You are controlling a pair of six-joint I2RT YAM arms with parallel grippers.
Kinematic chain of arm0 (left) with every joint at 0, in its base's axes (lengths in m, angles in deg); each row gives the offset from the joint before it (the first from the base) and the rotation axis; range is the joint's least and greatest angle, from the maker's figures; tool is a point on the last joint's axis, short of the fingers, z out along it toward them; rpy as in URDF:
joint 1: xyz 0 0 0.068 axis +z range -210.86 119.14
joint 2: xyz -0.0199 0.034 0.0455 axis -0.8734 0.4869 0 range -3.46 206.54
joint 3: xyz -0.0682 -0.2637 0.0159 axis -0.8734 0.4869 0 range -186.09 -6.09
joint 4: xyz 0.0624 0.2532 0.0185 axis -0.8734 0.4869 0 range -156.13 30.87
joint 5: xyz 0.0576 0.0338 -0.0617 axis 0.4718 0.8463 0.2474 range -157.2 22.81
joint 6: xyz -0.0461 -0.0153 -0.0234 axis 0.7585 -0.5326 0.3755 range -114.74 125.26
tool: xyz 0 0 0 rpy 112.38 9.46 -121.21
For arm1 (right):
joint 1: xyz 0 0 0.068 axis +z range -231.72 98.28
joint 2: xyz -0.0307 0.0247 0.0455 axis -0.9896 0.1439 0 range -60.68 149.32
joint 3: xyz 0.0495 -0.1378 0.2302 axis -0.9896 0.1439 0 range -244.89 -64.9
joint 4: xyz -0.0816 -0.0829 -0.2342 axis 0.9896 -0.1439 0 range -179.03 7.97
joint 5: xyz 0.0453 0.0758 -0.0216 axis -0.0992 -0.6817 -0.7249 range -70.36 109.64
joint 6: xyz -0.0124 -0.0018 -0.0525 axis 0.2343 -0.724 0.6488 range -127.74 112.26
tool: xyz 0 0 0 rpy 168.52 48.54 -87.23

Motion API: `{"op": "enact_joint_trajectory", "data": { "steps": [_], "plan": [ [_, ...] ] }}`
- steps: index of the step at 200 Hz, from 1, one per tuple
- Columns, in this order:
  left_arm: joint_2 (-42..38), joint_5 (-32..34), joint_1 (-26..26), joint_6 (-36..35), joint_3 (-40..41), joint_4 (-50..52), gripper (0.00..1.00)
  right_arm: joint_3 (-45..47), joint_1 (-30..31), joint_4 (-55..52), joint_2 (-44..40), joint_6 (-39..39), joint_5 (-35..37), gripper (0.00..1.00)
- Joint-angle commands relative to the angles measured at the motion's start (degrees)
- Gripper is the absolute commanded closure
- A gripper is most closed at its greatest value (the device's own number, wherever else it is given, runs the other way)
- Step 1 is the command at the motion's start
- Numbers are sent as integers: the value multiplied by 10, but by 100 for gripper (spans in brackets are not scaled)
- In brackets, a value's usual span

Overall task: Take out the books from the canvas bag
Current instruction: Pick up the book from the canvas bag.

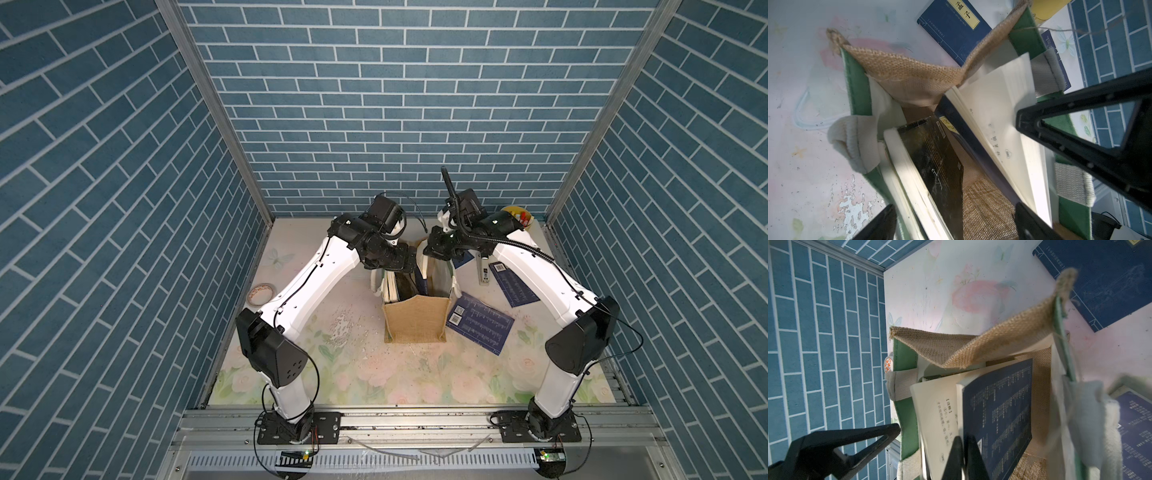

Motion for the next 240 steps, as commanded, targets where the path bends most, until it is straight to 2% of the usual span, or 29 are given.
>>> {"op": "enact_joint_trajectory", "data": {
  "steps": [1,22,64,112,128,151,164,191,209,240],
  "plan": [
    [-20,8,-1,-5,-20,2,9,19,-9,42,-40,-34,-25,100],
    [-12,11,-1,-3,-26,18,12,31,-15,64,-53,-45,-39,100],
    [-45,51,27,37,8,10,27,57,-28,106,-85,-66,-57,100],
    [-26,8,44,38,16,19,19,132,-57,189,-121,-117,-75,100],
    [-26,40,45,34,13,35,19,147,-61,208,-130,-126,-80,100],
    [-29,129,61,56,8,93,19,155,-66,213,-133,-129,-83,100],
    [-36,151,70,56,20,102,19,161,-67,216,-134,-130,-86,100],
    [-24,113,76,38,45,93,23,173,-70,227,-137,-133,-93,100],
    [-16,84,76,39,71,78,31,176,-73,231,-137,-133,-99,100],
    [-24,29,85,63,117,30,60,181,-77,235,-138,-134,-102,100]
  ]
}}
